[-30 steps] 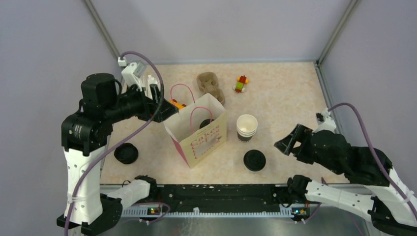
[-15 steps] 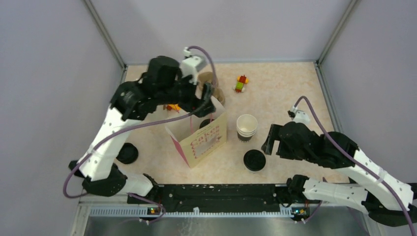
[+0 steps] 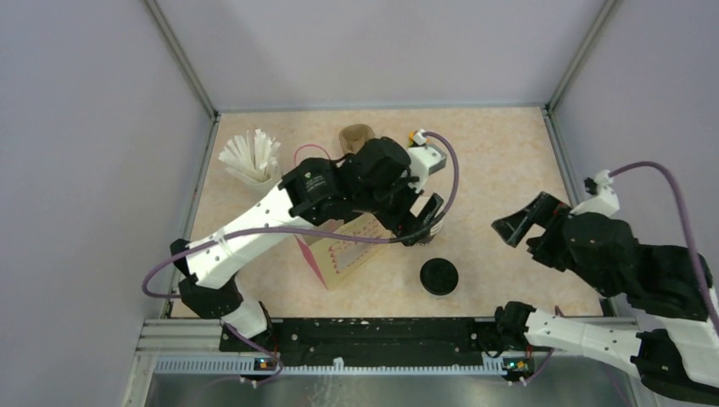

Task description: Pack the takeout coffee

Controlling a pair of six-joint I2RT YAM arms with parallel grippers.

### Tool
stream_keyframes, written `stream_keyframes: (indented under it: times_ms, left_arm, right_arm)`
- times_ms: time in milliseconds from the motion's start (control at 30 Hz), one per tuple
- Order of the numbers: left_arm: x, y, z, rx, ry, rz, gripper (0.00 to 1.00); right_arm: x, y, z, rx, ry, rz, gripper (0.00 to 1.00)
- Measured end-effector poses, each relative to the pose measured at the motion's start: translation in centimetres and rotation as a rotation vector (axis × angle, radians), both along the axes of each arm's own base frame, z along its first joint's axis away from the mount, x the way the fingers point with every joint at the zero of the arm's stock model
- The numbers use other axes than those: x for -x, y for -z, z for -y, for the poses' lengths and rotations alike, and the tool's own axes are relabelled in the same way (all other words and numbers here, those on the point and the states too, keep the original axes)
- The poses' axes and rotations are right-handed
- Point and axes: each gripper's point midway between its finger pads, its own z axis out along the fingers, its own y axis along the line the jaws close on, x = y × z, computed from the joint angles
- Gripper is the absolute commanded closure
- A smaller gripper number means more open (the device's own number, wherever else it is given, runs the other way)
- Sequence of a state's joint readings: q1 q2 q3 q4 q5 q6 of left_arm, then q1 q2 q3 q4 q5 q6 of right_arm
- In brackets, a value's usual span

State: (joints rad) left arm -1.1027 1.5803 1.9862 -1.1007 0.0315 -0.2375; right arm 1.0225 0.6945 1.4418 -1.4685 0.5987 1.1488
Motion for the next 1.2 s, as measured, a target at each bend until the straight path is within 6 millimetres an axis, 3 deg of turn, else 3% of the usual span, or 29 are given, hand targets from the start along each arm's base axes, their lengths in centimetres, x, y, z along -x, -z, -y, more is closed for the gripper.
stream_keyframes:
  times_ms: [200, 367, 567, 1200]
  left_arm:
    - [1.6, 3.9, 3.7, -0.068, 0.083, -0.052, 0.06]
    - [2.8, 9.1, 6.8, -0.168, 0.139, -0.101, 0.06]
    - [4.5, 14.6, 7.8, -0.278, 0.207, -0.134, 0.01]
    - [4.9, 18.6, 8.5, -0.326, 0.245, -0.179, 0.01]
  right_arm:
    - [-0.2, -3.0, 2.3, -0.108, 0.070, 0.120, 0.02]
    - [-0.2, -4.7, 4.3, -0.205, 0.145, 0.195, 0.01]
    - [0.3, -6.4, 6.3, -0.270, 0.184, 0.248, 0.01]
    - [0.2, -6.0, 6.2, -0.191, 0.152, 0.254, 0.01]
